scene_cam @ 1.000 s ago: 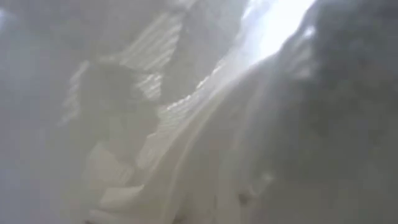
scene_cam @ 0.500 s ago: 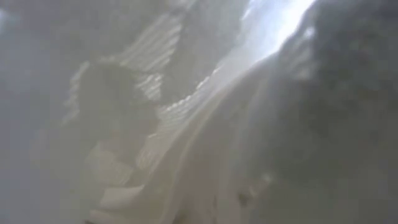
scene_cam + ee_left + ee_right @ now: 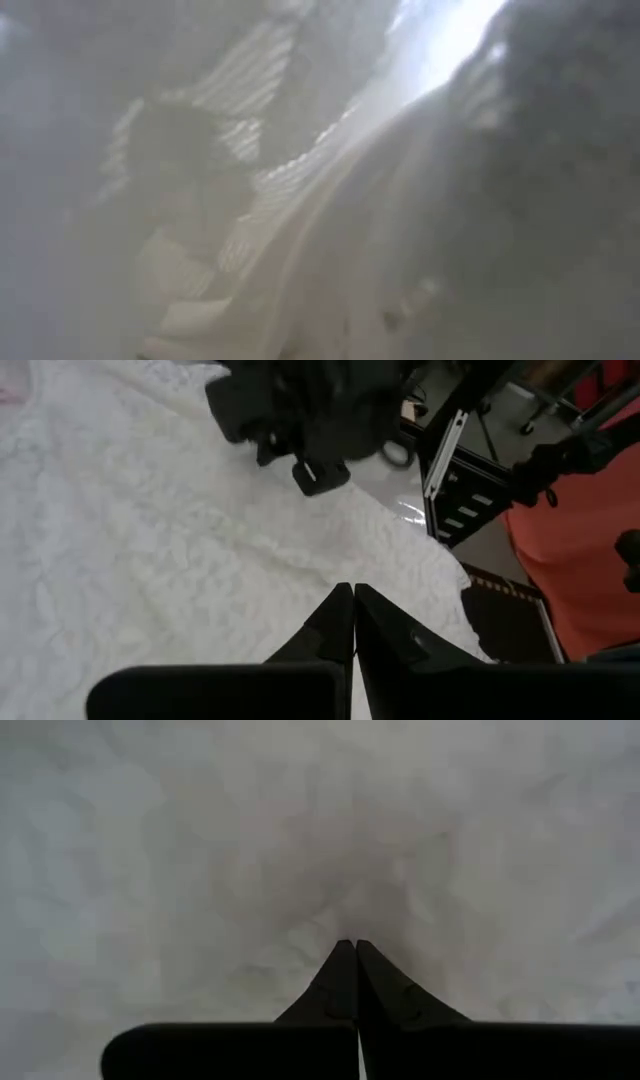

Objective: Fold laundry
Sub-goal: Fold the white dress

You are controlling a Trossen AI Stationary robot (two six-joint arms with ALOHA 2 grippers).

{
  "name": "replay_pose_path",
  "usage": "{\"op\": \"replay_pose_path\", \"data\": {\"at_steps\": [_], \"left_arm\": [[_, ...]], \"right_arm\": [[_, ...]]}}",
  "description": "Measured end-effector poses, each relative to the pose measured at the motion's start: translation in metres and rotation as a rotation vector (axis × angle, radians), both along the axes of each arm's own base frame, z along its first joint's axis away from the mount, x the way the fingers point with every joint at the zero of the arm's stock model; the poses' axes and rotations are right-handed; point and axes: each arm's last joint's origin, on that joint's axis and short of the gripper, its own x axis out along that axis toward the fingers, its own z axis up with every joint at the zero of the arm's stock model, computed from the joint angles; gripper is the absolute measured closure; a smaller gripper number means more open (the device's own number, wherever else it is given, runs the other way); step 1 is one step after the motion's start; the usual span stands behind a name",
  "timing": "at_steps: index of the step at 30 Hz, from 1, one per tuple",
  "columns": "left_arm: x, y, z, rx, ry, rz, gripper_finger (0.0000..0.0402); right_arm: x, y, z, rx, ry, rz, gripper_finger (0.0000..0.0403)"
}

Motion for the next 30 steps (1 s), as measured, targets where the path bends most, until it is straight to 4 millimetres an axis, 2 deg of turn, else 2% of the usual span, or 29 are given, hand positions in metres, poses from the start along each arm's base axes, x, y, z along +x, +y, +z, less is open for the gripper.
{"op": "replay_pose_path", "data": {"at_steps": [4, 8, 13, 15, 19, 22, 26, 30], "left_arm": [[0.0, 0.0, 0.0, -0.005, 0.004, 0.004, 0.0401], [-0.001, -0.001, -0.001, -0.028, 0.01, 0.008, 0.0401], [-0.001, -0.001, -0.001, -0.035, 0.011, 0.01, 0.0401], [-0.001, -0.001, -0.001, -0.042, 0.011, 0.016, 0.0401], [-0.001, -0.001, -0.001, -0.046, 0.01, 0.027, 0.0401], [-0.001, -0.001, -0.001, -0.055, 0.011, 0.031, 0.0401], [-0.001, -0.001, -0.001, -0.049, 0.011, 0.028, 0.0401], [-0.001, -0.001, -0.001, -0.022, 0.01, 0.004, 0.0401]], "right_arm": [[-0.007, -0.011, -0.018, -0.031, 0.168, 0.003, 0.0386], [-0.016, -0.035, -0.027, -0.063, 0.289, 0.04, 0.0386], [-0.025, -0.092, -0.029, -0.172, 0.385, 0.016, 0.0386], [-0.027, -0.118, -0.024, -0.252, 0.392, 0.01, 0.0385], [-0.019, -0.161, 0.0, -0.388, 0.303, -0.009, 0.0376], [-0.011, -0.179, 0.033, -0.405, 0.166, -0.031, 0.037], [-0.002, -0.175, 0.081, -0.35, -0.123, -0.051, 0.0368], [0.01, -0.147, 0.122, -0.175, -0.555, 0.053, 0.0367]]}}
